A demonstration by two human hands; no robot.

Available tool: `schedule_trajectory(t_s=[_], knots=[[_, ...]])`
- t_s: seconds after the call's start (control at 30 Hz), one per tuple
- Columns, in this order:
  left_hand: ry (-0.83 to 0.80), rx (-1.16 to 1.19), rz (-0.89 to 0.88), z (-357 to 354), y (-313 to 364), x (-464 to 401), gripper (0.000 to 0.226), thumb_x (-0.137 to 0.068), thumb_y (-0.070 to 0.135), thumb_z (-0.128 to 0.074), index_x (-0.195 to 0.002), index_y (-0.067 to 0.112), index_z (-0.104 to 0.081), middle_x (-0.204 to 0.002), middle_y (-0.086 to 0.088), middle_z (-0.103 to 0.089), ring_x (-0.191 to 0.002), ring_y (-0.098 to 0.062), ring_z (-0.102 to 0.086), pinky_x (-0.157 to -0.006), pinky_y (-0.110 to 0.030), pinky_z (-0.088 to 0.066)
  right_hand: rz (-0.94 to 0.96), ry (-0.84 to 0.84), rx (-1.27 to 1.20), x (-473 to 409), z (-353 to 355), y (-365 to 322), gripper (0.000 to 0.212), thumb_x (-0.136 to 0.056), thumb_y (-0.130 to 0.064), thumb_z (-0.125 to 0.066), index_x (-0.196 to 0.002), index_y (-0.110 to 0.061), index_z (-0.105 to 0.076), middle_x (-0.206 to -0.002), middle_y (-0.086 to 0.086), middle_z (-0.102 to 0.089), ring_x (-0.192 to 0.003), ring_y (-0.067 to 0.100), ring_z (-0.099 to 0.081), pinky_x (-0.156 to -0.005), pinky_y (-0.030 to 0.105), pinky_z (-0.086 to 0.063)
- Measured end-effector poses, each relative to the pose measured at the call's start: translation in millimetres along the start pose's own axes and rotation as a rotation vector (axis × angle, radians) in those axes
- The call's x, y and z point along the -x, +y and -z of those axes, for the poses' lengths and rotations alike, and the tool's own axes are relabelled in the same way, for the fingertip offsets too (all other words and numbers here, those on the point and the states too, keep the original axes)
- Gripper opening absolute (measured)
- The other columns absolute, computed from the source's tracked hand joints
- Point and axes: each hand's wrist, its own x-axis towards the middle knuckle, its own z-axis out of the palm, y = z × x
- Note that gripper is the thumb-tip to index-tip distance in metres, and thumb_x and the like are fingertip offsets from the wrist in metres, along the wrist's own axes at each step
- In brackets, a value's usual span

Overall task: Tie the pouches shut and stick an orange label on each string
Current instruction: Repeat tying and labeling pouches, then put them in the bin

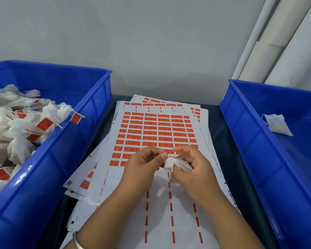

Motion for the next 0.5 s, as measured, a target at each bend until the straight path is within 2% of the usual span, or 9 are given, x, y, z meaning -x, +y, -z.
schedule_trajectory(t_s=[0.13,0.23,0.27,0.37,0.43,0.5], knots=[[-0.001,0.092,0.138,-0.5,-2.1,-1.2,0.022,-0.087,0.020,-0.062,-0.069,0.026,-0.073,-0.073,0.004,-0.070,-0.074,-0.018,-0.066,-0.072,-0.024,-0.053,0.064,-0.010,0.085,2.1,-1.7,-1.7,0.033,-0.080,-0.018,-0.074,-0.093,-0.045,-0.060,-0.093,-0.028,-0.062,-0.092,-0.009,-0.058,-0.068,0.003,-0.047],[-0.032,0.157,0.230,1.7,-2.4,-2.4,0.020,-0.087,0.020,-0.062,-0.071,0.018,-0.074,-0.067,-0.005,-0.066,-0.064,-0.017,-0.056,-0.067,-0.025,-0.050,0.116,-0.041,0.152,3.7,-3.7,-4.3,0.040,-0.081,-0.018,-0.074,-0.090,-0.053,-0.055,-0.091,-0.046,-0.055,-0.097,-0.024,-0.048,-0.069,-0.006,-0.038],[-0.048,0.183,0.251,2.3,-2.2,-2.4,0.020,-0.087,0.020,-0.061,-0.073,0.016,-0.074,-0.071,-0.010,-0.066,-0.066,-0.018,-0.055,-0.066,-0.025,-0.049,0.127,-0.044,0.176,3.9,-3.7,-4.6,0.042,-0.080,-0.020,-0.075,-0.089,-0.055,-0.054,-0.089,-0.048,-0.054,-0.097,-0.027,-0.046,-0.069,-0.007,-0.037],[-0.088,0.222,0.278,2.7,-1.7,-1.4,0.019,-0.088,0.018,-0.059,-0.079,0.012,-0.074,-0.092,-0.021,-0.067,-0.076,-0.023,-0.056,-0.069,-0.026,-0.050,0.160,-0.034,0.232,3.9,-3.5,-5.5,0.043,-0.078,-0.025,-0.077,-0.088,-0.057,-0.050,-0.087,-0.045,-0.050,-0.095,-0.032,-0.043,-0.069,-0.010,-0.033],[-0.086,0.205,0.277,2.1,-1.3,-0.9,0.019,-0.088,0.017,-0.059,-0.078,0.013,-0.074,-0.091,-0.020,-0.067,-0.075,-0.023,-0.055,-0.068,-0.026,-0.049,0.185,-0.019,0.253,4.9,-3.4,-4.5,0.042,-0.078,-0.025,-0.076,-0.089,-0.057,-0.051,-0.083,-0.047,-0.051,-0.095,-0.032,-0.043,-0.069,-0.011,-0.032],[-0.051,0.186,0.281,1.4,-2.1,-1.5,0.021,-0.087,0.016,-0.060,-0.072,0.018,-0.074,-0.083,-0.014,-0.067,-0.073,-0.021,-0.054,-0.066,-0.027,-0.047,0.220,0.013,0.295,5.2,-4.3,-3.2,0.034,-0.078,-0.027,-0.075,-0.099,-0.049,-0.059,-0.085,-0.044,-0.052,-0.090,-0.024,-0.052,-0.070,-0.008,-0.036]])
